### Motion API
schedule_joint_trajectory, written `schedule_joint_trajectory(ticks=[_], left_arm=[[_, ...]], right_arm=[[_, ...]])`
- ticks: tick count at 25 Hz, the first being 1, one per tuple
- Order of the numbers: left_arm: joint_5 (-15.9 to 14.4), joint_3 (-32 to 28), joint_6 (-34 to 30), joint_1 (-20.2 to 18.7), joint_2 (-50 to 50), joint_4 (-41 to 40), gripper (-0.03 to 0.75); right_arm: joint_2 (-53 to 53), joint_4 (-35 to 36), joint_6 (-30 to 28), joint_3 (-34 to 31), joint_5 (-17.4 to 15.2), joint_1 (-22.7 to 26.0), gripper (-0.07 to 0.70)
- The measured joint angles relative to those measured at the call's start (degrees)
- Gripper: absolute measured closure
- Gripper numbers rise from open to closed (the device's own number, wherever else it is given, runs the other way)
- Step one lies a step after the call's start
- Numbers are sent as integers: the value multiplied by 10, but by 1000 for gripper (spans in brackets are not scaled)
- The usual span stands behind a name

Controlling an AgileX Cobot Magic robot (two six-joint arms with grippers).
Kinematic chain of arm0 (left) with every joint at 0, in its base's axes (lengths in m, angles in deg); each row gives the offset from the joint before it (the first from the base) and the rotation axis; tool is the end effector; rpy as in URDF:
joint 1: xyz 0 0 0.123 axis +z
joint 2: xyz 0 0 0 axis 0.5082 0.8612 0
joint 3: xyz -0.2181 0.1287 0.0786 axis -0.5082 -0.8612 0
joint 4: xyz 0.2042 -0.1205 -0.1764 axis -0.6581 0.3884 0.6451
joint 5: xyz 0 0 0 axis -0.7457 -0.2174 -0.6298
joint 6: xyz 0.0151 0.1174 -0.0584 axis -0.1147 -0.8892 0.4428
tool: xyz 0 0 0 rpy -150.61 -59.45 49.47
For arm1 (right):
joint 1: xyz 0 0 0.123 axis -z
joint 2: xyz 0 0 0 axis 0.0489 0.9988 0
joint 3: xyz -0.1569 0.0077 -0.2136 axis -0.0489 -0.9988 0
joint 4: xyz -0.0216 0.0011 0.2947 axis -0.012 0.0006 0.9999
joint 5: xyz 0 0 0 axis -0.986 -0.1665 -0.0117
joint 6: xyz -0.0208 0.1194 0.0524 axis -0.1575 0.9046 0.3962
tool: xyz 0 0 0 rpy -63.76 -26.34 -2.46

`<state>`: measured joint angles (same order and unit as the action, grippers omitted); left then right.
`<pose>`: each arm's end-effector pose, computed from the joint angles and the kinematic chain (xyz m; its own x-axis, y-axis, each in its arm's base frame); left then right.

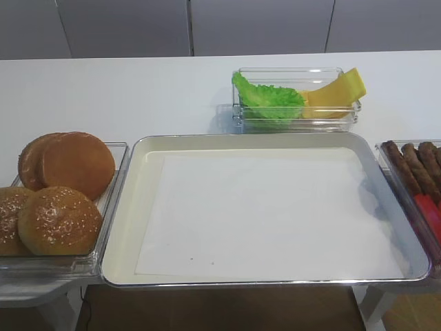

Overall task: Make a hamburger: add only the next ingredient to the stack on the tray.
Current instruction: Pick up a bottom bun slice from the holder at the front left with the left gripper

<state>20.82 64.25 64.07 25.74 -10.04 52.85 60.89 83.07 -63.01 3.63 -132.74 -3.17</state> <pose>0.0802 -0.0010 0.2627 -0.5606 0.0068 -0.8281 0.0256 0.9996 -0.0092 0.0837 0.0121 0.2628 -0.5417 0.0144 -0.8405 -0.0699 0.9956 0.0620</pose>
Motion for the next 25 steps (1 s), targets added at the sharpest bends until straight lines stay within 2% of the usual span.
schedule_joint_trajectory(ticks=[6,9,14,22,25], left_arm=[[0,0,0,0,0,1,237],[0,0,0,0,0,5,237],[1,0,0,0,0,27,237],[6,20,19,0,0,37,237],[9,37,19,0,30,43,239]], right_arm=[[0,0,0,0,0,0,470],[0,0,-2,0,0,0,617],[0,0,-2,0,0,0,673],[0,0,-2,0,0,0,673],[0,0,-2,0,0,0,673]])
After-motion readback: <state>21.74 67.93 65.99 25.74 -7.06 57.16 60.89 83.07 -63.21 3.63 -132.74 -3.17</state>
